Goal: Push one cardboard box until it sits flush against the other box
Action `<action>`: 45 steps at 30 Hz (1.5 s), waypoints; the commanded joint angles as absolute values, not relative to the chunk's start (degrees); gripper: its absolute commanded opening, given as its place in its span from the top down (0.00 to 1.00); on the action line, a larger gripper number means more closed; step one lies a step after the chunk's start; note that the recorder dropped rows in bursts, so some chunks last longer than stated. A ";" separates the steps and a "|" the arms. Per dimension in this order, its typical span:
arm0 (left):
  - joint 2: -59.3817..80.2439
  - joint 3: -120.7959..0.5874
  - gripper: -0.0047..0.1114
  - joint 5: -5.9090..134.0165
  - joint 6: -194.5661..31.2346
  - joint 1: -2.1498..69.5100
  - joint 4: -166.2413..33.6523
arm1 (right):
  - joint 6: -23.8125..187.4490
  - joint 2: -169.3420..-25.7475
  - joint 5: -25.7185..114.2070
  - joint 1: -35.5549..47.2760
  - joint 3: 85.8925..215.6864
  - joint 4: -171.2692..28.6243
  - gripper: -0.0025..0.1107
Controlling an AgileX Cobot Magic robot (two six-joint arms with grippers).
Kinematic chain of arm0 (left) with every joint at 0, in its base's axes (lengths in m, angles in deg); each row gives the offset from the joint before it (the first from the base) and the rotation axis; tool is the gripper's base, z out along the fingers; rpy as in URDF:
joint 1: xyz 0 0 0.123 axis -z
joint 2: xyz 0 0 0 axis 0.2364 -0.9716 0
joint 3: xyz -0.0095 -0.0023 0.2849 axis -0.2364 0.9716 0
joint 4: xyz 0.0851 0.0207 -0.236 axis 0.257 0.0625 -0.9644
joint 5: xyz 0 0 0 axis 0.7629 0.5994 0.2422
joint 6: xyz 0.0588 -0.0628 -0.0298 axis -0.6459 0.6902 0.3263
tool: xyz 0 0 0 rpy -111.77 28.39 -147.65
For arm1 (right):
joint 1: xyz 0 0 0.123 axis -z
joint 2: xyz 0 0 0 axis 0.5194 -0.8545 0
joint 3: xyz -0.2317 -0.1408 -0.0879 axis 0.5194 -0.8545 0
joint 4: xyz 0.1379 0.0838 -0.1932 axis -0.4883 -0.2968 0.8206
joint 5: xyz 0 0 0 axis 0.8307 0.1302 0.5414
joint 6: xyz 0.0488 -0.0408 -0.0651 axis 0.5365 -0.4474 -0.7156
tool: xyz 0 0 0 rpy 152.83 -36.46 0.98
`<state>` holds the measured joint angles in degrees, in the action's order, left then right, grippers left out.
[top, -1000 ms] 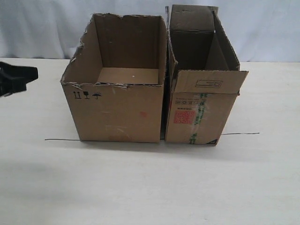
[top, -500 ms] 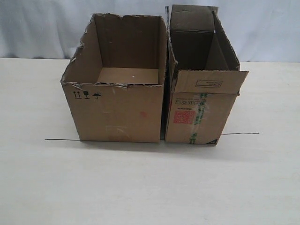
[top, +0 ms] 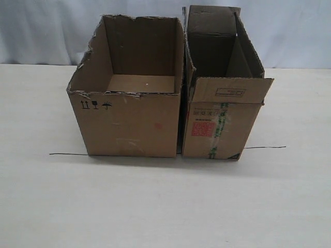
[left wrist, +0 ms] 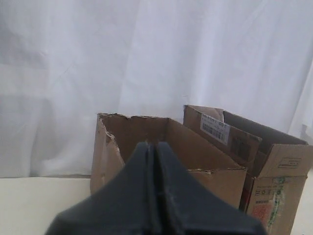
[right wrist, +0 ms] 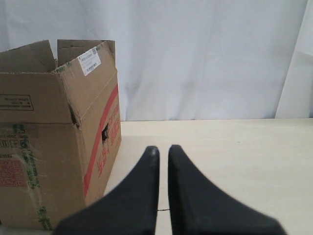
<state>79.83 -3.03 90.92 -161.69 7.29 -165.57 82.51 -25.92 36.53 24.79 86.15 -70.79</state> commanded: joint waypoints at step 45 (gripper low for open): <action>80.24 0.59 0.96 69.47 -60.63 7.74 -53.12 | 82.51 -25.75 36.66 24.52 85.89 -70.90 0.93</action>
